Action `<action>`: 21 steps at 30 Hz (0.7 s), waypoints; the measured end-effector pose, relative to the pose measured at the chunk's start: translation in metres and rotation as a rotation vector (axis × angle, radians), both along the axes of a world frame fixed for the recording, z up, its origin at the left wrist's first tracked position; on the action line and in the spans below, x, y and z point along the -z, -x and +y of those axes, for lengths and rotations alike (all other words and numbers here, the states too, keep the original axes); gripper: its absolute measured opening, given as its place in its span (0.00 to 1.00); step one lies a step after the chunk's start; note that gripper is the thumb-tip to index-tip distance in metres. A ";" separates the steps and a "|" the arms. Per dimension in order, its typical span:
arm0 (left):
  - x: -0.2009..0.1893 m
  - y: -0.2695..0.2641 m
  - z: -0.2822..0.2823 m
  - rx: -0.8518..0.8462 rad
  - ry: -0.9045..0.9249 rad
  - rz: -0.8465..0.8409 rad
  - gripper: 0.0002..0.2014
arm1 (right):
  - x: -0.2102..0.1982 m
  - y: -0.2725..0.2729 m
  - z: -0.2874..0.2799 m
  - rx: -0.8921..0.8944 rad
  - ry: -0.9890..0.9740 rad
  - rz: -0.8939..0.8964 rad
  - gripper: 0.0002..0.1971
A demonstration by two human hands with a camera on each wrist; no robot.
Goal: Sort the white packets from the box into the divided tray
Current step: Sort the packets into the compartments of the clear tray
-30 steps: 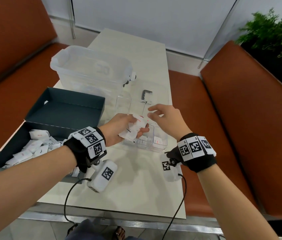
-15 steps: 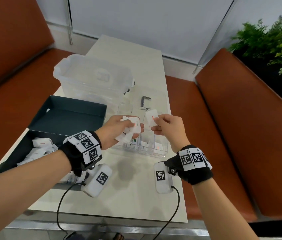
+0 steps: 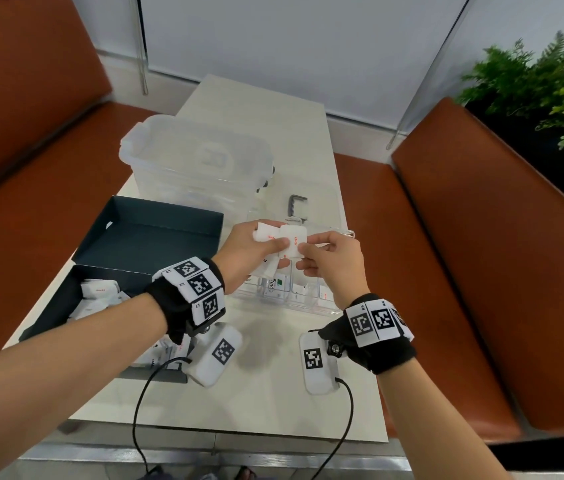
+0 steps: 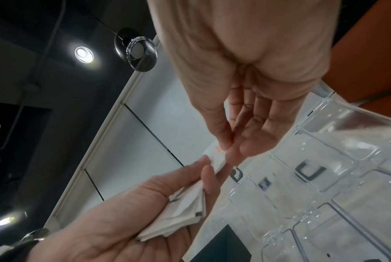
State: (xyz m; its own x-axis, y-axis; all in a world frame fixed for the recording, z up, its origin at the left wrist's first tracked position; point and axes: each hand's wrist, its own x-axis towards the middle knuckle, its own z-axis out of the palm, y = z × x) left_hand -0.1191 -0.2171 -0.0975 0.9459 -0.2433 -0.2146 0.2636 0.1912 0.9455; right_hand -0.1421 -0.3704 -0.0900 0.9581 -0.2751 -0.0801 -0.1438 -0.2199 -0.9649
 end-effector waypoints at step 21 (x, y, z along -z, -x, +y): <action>0.002 -0.007 -0.017 0.122 -0.137 -0.099 0.14 | -0.012 -0.011 -0.024 -0.147 0.242 -0.023 0.02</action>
